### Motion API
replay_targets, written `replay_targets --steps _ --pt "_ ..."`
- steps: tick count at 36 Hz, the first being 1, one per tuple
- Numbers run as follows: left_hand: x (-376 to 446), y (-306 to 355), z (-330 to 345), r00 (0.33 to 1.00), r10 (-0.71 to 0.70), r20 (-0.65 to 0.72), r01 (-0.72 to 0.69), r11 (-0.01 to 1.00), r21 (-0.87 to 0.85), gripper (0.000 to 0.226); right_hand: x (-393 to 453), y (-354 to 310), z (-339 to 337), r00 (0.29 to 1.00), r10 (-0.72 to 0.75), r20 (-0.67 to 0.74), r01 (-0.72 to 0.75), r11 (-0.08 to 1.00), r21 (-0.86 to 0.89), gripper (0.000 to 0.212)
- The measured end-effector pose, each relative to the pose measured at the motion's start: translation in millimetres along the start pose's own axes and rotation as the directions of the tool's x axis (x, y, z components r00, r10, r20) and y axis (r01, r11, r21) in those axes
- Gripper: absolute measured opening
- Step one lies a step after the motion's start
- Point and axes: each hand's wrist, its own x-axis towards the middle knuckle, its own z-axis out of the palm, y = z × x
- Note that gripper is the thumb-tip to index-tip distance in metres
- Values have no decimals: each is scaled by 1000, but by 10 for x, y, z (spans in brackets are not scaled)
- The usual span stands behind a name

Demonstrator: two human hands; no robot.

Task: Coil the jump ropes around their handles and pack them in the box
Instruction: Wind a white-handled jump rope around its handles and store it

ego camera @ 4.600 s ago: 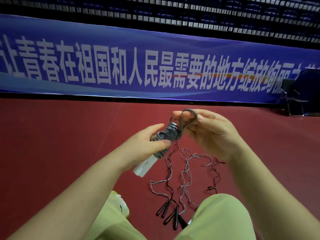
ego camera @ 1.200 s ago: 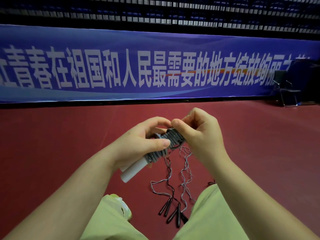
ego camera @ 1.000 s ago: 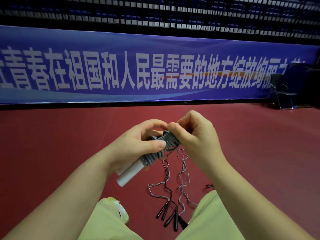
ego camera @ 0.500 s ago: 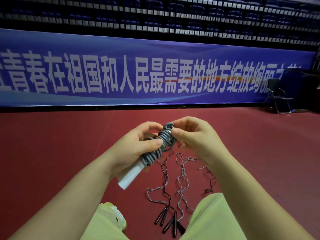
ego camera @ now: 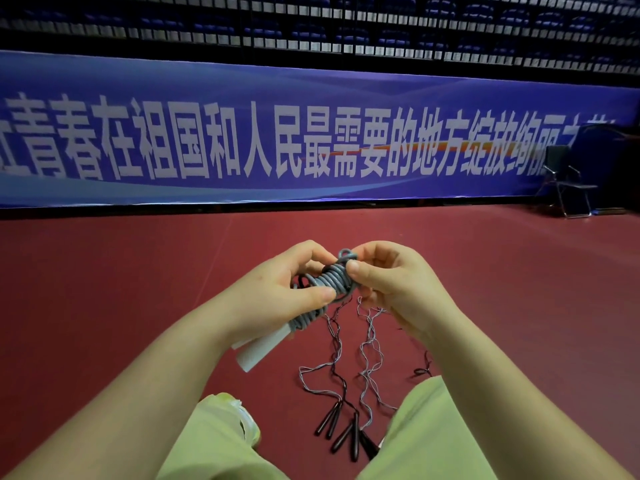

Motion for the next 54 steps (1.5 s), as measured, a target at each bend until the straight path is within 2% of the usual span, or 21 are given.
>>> replay_targets --steps 5,9,12,13,16,18,21,24,27,32,36,40,44,48,50,54 --pt "-32 34 -36 999 -13 34 14 1000 -23 26 -10 41 21 1000 -7 23 7 1000 -3 3" --pt "-28 -6 -7 999 -45 -10 43 993 -108 31 -15 4 -15 995 -26 94 24 1000 19 18" --pt "-22 -63 56 997 -66 -26 61 983 -171 32 11 -60 -71 992 11 127 -11 1000 -1 16" --pt "-24 -77 77 998 -67 -4 65 982 -176 32 28 -60 -87 992 42 119 -42 999 -3 22" --pt "-41 -94 124 997 -52 63 60 989 -136 34 45 -46 -97 983 163 82 -159 986 -56 25" --pt "-57 -109 140 997 -37 74 41 997 -60 35 30 -21 -108 964 245 106 -232 965 -121 23" --pt "-97 -153 173 994 -54 95 50 998 47 37 -14 20 -133 930 308 200 -273 944 -184 14" --pt "-131 -195 210 993 -61 105 53 995 81 38 -53 68 -145 922 319 218 -275 938 -210 13" --pt "-119 -214 217 994 -65 85 58 995 85 37 -63 129 -139 945 287 157 -262 952 -161 26" --pt "-77 -212 200 990 -83 119 79 996 33 30 -48 226 -63 962 268 58 -265 963 -57 22" --pt "-6 -268 219 983 -111 147 118 992 -40 29 5 363 14 953 294 -75 -292 956 38 22" --pt "144 -331 367 977 -149 150 179 959 -220 27 87 479 -15 932 247 -265 -215 966 145 32" --pt "354 -464 563 963 -201 181 259 878 -403 25 130 666 -172 886 214 -411 -149 971 185 32" --pt "588 -619 697 951 -221 215 299 831 -470 24 146 820 -424 918 212 -336 -157 970 184 29" --pt "688 -692 765 953 -217 211 292 843 -451 24 165 877 -574 923 228 -309 -194 972 135 27" --pt "967 -781 980 953 -235 190 301 802 -516 19 202 1014 -931 900 261 -350 -220 964 152 25"
